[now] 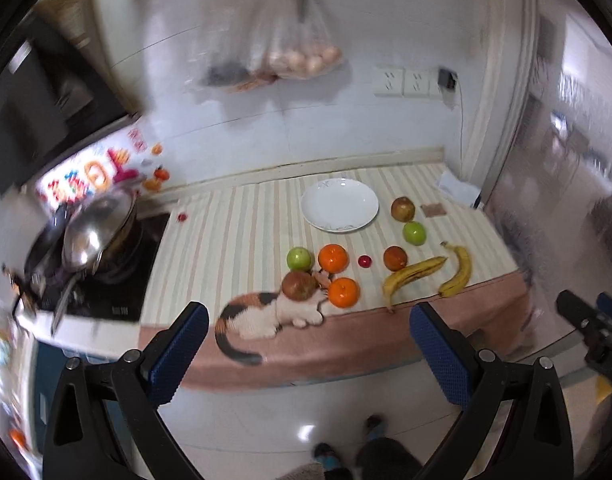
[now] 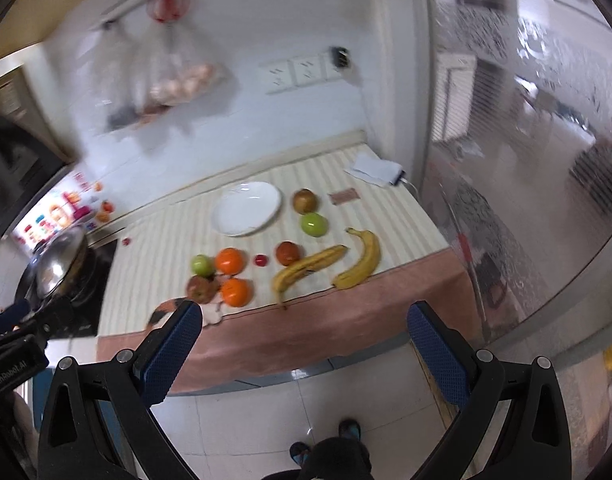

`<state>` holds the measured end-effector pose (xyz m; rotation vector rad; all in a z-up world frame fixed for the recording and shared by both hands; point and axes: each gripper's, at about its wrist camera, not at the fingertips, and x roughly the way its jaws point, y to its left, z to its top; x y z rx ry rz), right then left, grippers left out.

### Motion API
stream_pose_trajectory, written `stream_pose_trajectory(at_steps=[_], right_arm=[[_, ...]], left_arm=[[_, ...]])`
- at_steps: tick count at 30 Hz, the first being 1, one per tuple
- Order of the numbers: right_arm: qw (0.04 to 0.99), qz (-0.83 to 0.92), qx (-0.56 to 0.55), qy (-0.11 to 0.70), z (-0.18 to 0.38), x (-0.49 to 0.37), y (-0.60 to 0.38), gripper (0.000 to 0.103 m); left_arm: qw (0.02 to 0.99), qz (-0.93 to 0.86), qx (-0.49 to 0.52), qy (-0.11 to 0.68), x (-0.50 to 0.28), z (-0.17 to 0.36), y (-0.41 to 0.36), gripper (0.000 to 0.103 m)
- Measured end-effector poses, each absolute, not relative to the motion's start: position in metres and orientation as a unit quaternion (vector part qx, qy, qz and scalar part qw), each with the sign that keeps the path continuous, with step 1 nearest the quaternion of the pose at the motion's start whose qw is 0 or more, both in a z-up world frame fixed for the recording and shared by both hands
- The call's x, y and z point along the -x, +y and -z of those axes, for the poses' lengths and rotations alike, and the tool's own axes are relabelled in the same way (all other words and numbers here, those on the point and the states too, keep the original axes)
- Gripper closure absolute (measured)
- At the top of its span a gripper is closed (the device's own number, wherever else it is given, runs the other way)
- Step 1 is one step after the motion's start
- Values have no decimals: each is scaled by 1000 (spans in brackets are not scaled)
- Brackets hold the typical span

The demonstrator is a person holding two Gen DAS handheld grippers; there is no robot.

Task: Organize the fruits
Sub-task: 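Grasp the single banana with the left tool while the right tool grasps the banana bunch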

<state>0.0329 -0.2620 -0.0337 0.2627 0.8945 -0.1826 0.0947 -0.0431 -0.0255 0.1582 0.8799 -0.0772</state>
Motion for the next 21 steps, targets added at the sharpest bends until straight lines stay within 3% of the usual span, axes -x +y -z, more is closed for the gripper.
stream_pose_trajectory(at_steps=[7, 9, 11, 12, 21], right_arm=[[846, 98, -182, 491, 138, -127, -334, 0], [828, 95, -196, 516, 171, -154, -350, 0], [812, 96, -205, 538, 202, -175, -364, 2], [803, 95, -210, 549, 217, -184, -370, 3], [748, 89, -246, 610, 315, -250, -410, 16]], left_arm=[[867, 66, -169, 464, -183, 104, -111, 2], [841, 85, -181, 502, -210, 136, -131, 9], [817, 99, -178, 539, -235, 167, -145, 30], [805, 104, -178, 557, -247, 183, -152, 32], [725, 147, -233, 631, -317, 296, -220, 33]])
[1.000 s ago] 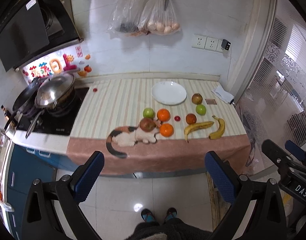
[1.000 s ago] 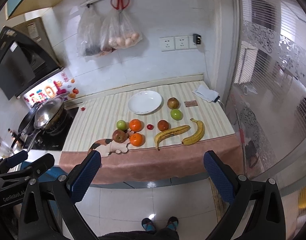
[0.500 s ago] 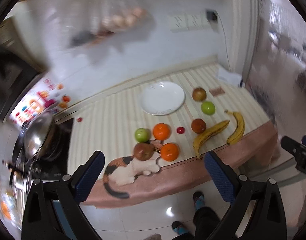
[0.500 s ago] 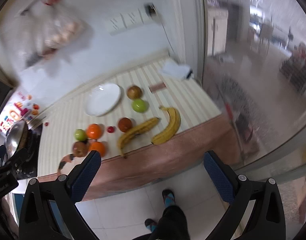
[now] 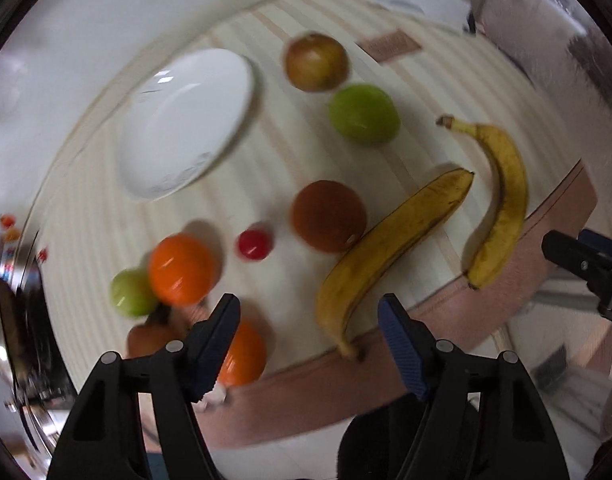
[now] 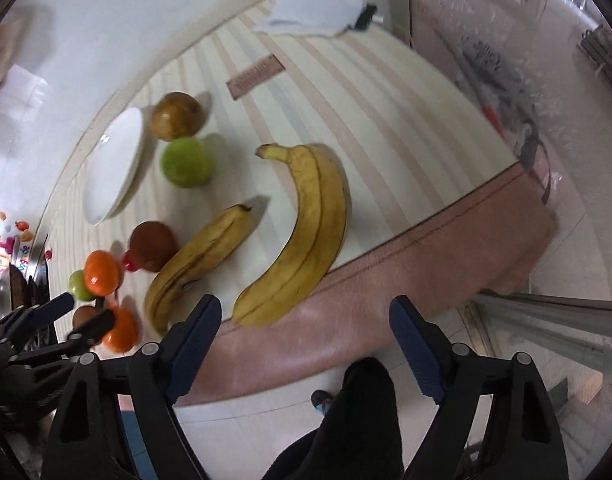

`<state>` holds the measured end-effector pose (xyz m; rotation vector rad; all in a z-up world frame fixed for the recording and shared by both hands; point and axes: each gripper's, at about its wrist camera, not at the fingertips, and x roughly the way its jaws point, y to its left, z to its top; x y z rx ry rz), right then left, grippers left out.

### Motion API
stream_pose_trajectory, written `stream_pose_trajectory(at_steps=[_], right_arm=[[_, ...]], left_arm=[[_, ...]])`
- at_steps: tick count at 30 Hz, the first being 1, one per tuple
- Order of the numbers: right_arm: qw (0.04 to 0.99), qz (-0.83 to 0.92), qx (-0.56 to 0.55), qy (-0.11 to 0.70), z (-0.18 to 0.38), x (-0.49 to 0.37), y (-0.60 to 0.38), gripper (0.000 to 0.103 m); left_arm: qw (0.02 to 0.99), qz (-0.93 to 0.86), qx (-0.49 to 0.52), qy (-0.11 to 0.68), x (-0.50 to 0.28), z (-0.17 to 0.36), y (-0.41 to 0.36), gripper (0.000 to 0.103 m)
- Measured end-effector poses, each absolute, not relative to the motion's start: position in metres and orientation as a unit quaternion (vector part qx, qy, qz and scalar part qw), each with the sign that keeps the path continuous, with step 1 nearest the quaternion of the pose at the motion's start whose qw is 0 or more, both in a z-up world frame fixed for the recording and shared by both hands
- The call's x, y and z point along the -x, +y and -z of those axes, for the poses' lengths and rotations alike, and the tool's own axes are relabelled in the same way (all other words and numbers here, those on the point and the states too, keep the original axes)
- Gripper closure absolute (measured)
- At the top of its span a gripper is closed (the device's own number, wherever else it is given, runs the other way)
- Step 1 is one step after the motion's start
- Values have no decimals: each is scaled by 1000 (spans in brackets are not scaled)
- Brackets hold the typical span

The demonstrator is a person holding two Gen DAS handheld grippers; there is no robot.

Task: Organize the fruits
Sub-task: 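Grasp the single banana with the left tool while the right tool grasps the banana bunch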

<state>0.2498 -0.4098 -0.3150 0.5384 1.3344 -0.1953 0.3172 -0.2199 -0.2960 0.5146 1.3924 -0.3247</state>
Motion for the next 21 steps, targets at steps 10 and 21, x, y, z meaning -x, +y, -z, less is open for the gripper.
stream_pose_trajectory(at_steps=[10, 21], right_arm=[[707, 104, -283, 639, 370, -282, -419, 39], [704, 77, -198, 678, 361, -286, -420, 60]], left_arm=[[658, 213, -300, 657, -322, 352, -262, 53], [643, 197, -189, 715, -300, 351, -257, 65]])
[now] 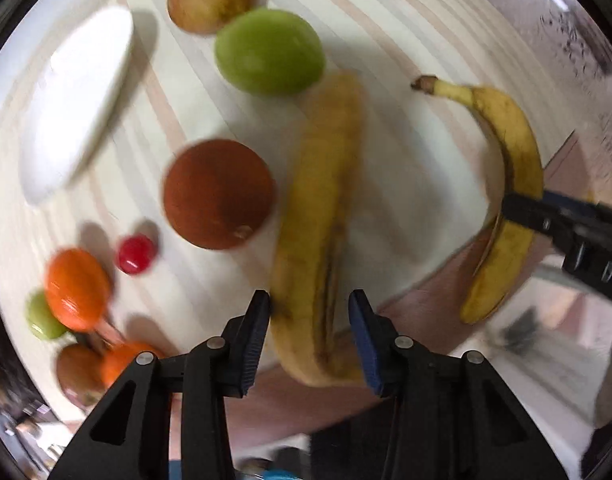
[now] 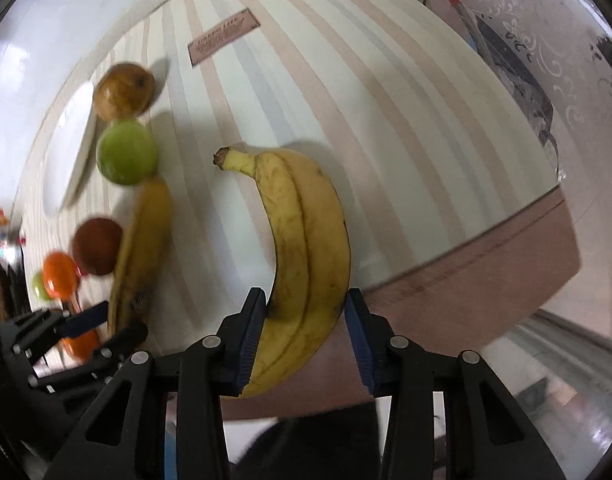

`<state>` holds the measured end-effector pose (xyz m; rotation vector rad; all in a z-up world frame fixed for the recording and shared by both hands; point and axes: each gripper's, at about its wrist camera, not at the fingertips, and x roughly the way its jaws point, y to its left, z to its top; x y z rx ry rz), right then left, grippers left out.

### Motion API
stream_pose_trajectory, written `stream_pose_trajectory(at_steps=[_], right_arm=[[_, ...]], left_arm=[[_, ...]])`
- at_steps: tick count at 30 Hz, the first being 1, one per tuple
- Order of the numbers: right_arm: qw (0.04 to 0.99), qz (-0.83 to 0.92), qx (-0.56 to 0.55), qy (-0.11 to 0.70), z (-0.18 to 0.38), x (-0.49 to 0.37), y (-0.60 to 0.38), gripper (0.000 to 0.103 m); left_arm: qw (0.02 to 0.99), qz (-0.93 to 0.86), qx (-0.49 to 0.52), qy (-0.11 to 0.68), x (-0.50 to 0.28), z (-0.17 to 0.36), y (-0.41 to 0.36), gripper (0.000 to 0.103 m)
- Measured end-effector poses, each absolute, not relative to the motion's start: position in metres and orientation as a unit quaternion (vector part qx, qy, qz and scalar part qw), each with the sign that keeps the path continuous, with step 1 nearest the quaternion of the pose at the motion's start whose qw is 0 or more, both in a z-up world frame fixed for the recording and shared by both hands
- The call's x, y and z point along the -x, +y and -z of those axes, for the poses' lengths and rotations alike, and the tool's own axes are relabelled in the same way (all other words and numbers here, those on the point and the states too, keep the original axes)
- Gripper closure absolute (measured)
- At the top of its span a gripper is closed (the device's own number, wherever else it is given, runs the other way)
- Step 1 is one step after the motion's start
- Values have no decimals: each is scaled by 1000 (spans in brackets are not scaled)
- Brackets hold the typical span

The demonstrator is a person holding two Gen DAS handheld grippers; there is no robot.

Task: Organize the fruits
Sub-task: 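Grasp the single banana with the left tool while the right tool grasps the banana bunch, then carry both bananas onto the white plate and open both tools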

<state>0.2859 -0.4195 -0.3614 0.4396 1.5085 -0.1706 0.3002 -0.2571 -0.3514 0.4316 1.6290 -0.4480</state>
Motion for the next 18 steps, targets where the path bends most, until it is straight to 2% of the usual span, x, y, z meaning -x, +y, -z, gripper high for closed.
stream_pose_trajectory(at_steps=[9, 13, 14, 18], right_arm=[[697, 77, -180, 690, 364, -292, -429, 59], [698, 89, -175, 689, 370, -294, -421, 55], [701, 92, -162, 688, 369, -295, -417, 55], [722, 105, -119, 673, 369, -296, -398, 61]], left_arm=[[649, 152, -164, 727, -312, 369, -270, 64], [659, 150, -179, 714, -302, 367, -285, 66], [666, 148, -185, 707, -297, 365, -288, 69], [675, 141, -197, 697, -281, 361, -304, 70]])
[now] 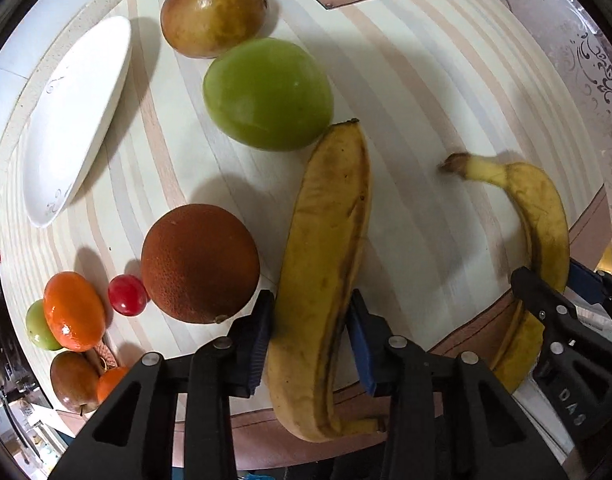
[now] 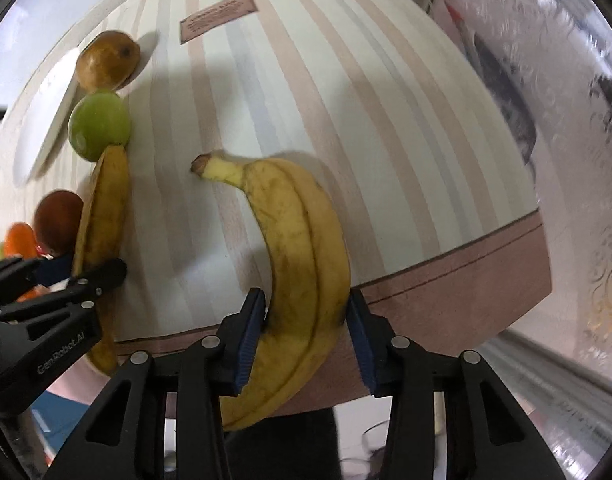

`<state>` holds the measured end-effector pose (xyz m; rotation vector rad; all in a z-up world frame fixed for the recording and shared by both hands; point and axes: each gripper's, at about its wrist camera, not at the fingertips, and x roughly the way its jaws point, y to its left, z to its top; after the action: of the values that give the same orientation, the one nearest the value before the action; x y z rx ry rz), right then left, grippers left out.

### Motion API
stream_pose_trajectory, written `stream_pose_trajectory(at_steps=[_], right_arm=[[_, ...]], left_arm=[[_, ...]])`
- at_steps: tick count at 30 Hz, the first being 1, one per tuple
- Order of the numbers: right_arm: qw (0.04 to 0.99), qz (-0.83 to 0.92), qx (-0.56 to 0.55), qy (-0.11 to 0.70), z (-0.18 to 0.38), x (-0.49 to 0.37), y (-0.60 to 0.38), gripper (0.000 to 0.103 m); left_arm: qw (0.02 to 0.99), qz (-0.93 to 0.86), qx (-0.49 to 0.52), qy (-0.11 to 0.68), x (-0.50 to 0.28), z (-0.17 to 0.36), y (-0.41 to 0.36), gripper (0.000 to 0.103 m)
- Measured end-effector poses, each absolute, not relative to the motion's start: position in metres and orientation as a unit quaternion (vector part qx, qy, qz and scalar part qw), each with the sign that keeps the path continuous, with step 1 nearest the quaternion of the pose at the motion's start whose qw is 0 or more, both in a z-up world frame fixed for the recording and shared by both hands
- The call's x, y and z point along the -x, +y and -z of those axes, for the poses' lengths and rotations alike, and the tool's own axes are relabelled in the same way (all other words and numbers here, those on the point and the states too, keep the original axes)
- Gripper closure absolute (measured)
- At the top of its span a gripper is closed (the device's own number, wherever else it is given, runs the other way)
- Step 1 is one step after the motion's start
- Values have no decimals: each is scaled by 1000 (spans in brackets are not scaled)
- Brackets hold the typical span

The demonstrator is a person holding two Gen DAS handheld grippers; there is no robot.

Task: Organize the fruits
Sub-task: 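Carry both bananas onto the white plate and open both tools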

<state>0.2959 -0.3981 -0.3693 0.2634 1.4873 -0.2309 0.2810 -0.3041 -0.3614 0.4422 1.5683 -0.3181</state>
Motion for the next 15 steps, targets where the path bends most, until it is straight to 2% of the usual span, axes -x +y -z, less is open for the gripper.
stream_pose_trajectory(at_steps=[9, 15], right_arm=[[724, 79, -177, 662, 353, -285, -413, 63], [750, 61, -187, 631, 308, -291, -421, 63]], left_arm=[[691, 151, -149, 691, -252, 317, -324, 71], [711, 160, -113, 675, -243, 269, -314, 72]])
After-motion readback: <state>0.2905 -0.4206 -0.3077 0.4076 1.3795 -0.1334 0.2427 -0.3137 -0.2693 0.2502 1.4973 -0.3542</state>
